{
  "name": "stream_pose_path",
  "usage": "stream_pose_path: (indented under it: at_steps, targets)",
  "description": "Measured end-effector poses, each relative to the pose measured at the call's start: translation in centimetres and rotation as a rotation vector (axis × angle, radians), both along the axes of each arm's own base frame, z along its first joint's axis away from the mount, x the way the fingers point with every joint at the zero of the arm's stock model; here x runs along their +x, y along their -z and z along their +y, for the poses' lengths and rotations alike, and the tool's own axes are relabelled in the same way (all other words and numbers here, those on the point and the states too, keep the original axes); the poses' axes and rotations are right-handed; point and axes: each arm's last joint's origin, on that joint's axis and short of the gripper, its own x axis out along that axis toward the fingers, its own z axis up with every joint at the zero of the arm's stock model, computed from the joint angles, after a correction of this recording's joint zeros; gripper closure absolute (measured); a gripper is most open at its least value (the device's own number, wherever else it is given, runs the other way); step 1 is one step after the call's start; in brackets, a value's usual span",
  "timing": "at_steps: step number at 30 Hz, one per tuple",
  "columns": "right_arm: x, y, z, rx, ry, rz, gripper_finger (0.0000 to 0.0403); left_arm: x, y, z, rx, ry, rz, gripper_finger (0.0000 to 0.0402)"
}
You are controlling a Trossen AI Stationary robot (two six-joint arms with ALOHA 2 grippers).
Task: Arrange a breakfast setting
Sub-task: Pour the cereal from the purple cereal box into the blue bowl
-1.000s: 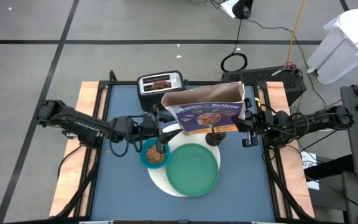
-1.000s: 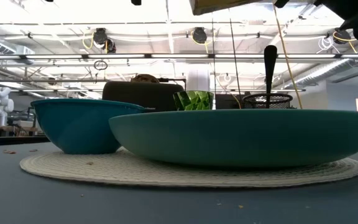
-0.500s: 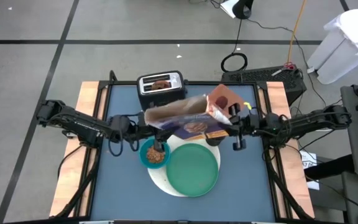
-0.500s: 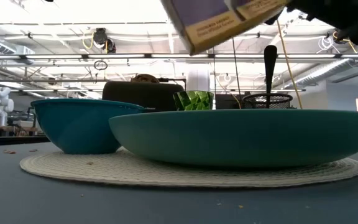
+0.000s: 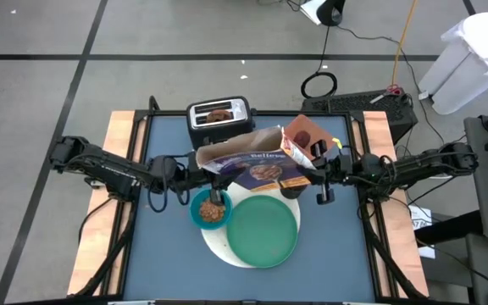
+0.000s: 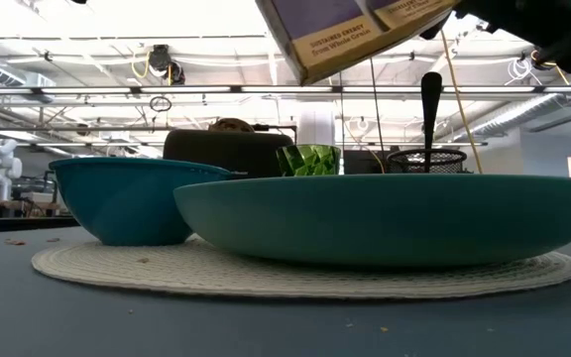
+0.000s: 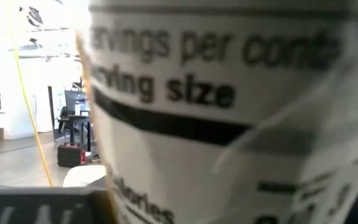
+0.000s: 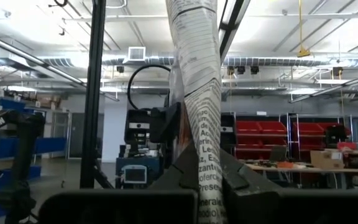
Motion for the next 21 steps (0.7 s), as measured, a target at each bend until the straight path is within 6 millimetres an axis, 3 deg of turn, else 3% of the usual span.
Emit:
stream_pose_path:
  at_steps: [8,21]
  targets:
    - [0.00,0.00,0.00,-0.001,0.000,0.000,0.0396,-0.01,-0.03,-0.02,0.006,0.000,-0.002,0.0313]
    - [0.02,0.04,0.00,-0.007,0.003,0.004,0.0325,0.01,-0.07,0.31,0.007,-0.011,-0.005,0.0323]
